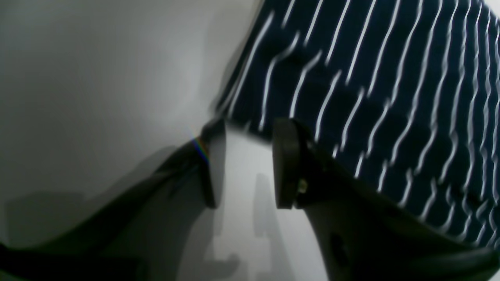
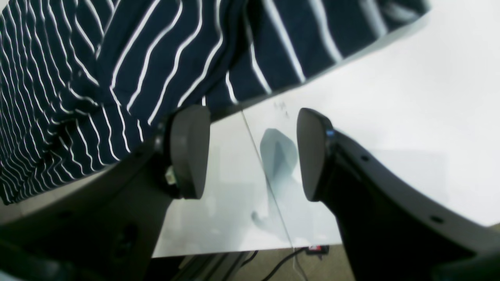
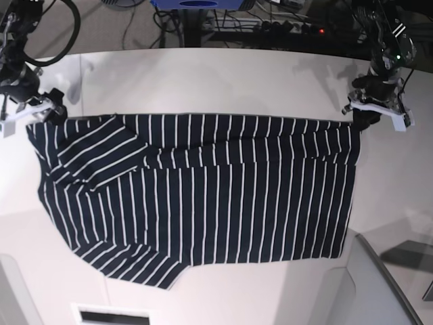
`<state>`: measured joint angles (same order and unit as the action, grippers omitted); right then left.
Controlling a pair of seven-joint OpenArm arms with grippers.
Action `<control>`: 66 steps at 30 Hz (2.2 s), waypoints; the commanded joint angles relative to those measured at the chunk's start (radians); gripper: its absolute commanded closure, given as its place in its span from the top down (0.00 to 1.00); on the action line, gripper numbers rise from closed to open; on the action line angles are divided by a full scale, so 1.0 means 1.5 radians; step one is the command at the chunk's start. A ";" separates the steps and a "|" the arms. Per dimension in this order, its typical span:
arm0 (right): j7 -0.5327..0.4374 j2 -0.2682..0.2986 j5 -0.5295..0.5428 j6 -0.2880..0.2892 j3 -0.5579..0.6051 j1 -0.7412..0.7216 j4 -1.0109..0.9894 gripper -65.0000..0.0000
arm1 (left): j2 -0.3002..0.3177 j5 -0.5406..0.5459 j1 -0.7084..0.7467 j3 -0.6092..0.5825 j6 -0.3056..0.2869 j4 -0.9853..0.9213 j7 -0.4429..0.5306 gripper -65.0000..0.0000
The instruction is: Layout the t-shirt on the table in an organized manner, then fold the t-shirt properly
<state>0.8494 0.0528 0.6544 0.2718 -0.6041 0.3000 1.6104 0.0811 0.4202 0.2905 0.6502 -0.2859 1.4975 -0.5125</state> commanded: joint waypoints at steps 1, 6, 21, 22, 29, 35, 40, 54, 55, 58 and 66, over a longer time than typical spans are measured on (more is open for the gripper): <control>-0.011 0.010 0.008 0.003 -0.005 -0.002 0.010 0.51 | 0.009 0.003 -0.004 0.003 -0.001 -0.002 0.008 0.36; -0.011 0.013 0.008 0.003 -0.005 -0.002 0.010 0.51 | 0.013 0.002 -0.026 0.003 -0.001 -0.031 0.008 0.62; -0.011 0.014 0.008 0.003 -0.005 -0.002 0.010 0.51 | 0.009 0.004 -0.084 -0.003 -0.001 -0.099 0.009 0.57; -0.011 0.014 0.008 0.003 -0.005 -0.002 0.010 0.51 | 0.009 0.004 -0.085 -0.003 -0.001 -0.108 0.009 0.57; -0.011 0.014 0.008 0.003 -0.005 -0.002 0.009 0.51 | 0.008 0.004 -0.102 -0.004 -0.001 -0.128 0.009 0.57; -0.011 0.014 0.008 0.003 -0.005 -0.003 0.009 0.51 | 0.008 0.004 -0.110 -0.004 -0.001 -0.128 0.009 0.57; -0.011 0.014 0.008 0.003 -0.005 -0.004 0.009 0.51 | 0.008 0.004 -0.129 -0.005 -0.001 -0.147 0.009 0.57; -0.011 0.014 0.008 0.003 -0.005 -0.004 0.008 0.51 | 0.008 0.004 -0.137 -0.041 -0.001 -0.149 0.009 0.15; -0.011 0.014 0.008 0.003 -0.005 -0.004 0.008 0.51 | 0.008 0.004 -0.140 -0.041 -0.001 -0.149 0.009 0.09; -0.011 0.014 0.008 0.003 -0.005 -0.004 0.008 0.51 | 0.008 0.004 -0.150 -0.039 -0.001 -0.149 0.009 0.00; -0.011 0.015 0.008 0.003 -0.005 -0.011 -0.026 0.51 | 0.011 0.003 -0.210 -0.042 -0.001 -0.189 0.008 0.00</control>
<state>0.8455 0.0631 0.6518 0.2703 -0.6067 0.2909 1.5578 0.0849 0.4187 -0.0132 0.5861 -0.2852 1.1984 -0.5182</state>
